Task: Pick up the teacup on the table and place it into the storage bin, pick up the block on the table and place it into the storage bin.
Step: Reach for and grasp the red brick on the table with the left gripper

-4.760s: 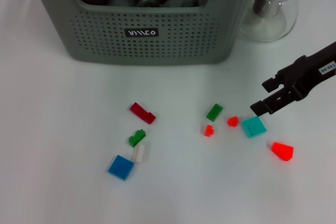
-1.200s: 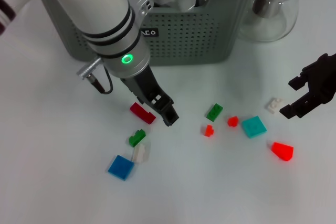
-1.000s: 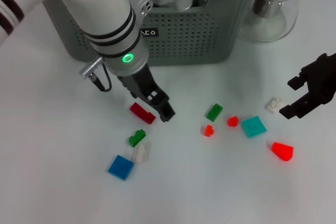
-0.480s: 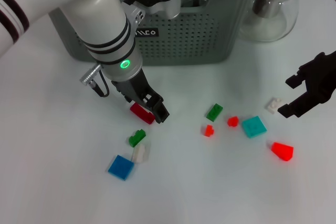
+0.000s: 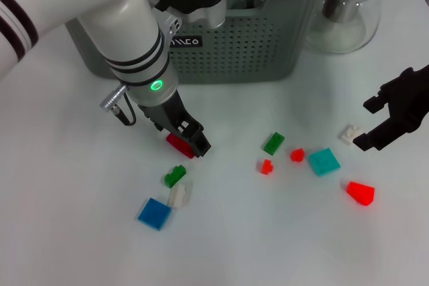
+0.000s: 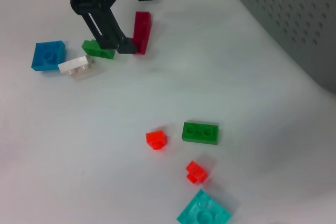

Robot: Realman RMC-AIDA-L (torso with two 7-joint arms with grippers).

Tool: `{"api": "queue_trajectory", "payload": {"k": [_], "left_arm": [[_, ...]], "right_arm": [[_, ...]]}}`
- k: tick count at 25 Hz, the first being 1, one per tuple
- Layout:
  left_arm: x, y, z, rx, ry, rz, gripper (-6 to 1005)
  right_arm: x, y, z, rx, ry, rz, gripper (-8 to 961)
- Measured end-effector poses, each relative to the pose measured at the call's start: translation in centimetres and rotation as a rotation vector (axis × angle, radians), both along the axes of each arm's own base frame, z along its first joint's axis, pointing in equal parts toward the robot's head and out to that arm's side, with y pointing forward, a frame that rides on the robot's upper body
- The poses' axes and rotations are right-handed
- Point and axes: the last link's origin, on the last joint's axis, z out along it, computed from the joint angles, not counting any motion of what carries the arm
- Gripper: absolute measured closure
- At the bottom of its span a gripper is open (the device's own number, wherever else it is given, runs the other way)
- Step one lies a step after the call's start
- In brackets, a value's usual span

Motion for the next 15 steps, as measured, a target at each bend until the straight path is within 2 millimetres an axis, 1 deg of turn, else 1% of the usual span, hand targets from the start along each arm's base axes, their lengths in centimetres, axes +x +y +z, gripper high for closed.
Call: {"api": "queue_trajectory", "payload": {"k": [15], "left_arm": [[-0.43, -0.43, -0.37, -0.013, 0.01, -0.004, 117]], "right_arm": [[-0.12, 0.12, -0.12, 0.006, 0.002, 0.007, 42]]}}
